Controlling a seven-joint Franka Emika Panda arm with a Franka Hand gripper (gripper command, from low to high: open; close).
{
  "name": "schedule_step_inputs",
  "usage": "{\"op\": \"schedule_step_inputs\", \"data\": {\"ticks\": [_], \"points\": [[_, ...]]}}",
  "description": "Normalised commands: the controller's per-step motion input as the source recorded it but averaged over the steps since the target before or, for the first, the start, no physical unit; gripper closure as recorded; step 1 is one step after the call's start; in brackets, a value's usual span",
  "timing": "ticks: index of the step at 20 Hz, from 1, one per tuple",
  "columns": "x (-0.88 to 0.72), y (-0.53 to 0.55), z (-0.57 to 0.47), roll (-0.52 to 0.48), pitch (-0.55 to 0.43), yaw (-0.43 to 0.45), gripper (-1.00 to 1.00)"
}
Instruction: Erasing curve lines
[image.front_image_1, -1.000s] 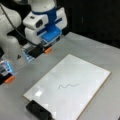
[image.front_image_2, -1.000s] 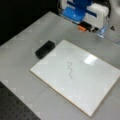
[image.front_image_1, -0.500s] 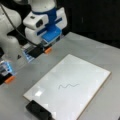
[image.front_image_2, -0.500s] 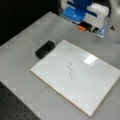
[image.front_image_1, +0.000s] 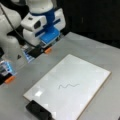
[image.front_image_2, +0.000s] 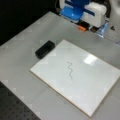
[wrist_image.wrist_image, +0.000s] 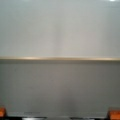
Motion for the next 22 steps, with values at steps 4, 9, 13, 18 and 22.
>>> {"op": "schedule_step_inputs", "data": {"ticks": [4, 9, 13, 18, 22], "points": [[0.09, -0.37, -0.01, -0.042, 0.022, 0.148, -1.0], [0.11, -0.4, -0.01, -0.068, 0.046, 0.144, -1.0], [0.15, -0.37, 0.02, -0.106, 0.046, 0.148, -1.0], [0.21, -0.42, 0.02, -0.12, 0.07, 0.187, -1.0], [0.25, -0.51, 0.0, -0.085, 0.08, 0.208, -1.0]]}}
